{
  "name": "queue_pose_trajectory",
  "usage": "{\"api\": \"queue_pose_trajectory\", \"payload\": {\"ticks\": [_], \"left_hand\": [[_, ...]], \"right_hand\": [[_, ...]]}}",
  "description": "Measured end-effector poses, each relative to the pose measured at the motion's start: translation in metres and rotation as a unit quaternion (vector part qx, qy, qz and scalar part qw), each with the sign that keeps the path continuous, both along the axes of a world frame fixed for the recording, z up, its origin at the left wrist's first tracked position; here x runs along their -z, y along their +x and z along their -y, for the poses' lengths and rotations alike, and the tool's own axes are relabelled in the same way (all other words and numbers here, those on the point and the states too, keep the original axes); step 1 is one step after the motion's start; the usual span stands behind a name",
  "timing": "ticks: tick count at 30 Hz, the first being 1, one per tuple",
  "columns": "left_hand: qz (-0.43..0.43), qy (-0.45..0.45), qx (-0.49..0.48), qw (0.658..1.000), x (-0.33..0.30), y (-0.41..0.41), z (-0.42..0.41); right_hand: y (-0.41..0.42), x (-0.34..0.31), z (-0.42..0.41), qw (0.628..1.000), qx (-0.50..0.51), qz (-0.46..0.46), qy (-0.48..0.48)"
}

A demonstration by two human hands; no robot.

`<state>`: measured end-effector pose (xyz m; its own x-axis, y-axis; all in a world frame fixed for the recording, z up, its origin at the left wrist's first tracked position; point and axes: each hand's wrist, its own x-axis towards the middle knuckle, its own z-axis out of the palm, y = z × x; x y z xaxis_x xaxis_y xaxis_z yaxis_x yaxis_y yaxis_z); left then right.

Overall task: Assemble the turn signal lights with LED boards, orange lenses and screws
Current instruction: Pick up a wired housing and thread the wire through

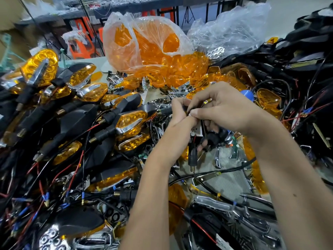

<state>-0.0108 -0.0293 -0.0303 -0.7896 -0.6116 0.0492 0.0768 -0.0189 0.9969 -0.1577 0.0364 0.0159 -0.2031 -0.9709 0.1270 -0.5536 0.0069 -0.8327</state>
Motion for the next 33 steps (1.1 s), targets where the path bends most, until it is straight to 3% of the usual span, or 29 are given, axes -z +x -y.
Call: {"api": "queue_pose_trajectory", "payload": {"ticks": [3, 9, 14, 20, 23, 26, 29, 33], "left_hand": [[0.006, -0.034, 0.004, 0.999, -0.001, 0.000, -0.002], [-0.023, -0.005, 0.003, 1.000, -0.005, 0.001, -0.002], [0.003, -0.015, -0.035, 0.999, -0.005, 0.005, 0.001], [0.053, -0.018, -0.110, 0.992, -0.004, 0.004, 0.005], [0.095, -0.022, -0.159, 0.982, 0.001, 0.007, 0.016], [0.101, 0.020, -0.200, 0.974, 0.005, 0.008, 0.023], [0.110, 0.054, -0.243, 0.962, 0.006, 0.007, 0.029], [0.112, 0.077, -0.259, 0.956, 0.005, 0.006, 0.030]], "right_hand": [[-0.002, 0.003, 0.000, 1.000, 0.014, 0.018, 0.001], [0.001, 0.007, 0.001, 0.994, 0.039, 0.090, -0.049], [-0.002, 0.006, 0.001, 0.990, -0.001, 0.134, -0.039], [0.003, 0.009, 0.013, 0.992, 0.041, 0.103, -0.063], [0.002, 0.015, 0.034, 0.988, 0.123, 0.036, -0.087], [0.001, 0.012, 0.071, 0.975, 0.158, -0.143, -0.067], [0.000, 0.006, 0.117, 0.955, 0.071, -0.287, 0.003], [0.005, 0.015, 0.170, 0.922, -0.023, -0.353, 0.156]]}}
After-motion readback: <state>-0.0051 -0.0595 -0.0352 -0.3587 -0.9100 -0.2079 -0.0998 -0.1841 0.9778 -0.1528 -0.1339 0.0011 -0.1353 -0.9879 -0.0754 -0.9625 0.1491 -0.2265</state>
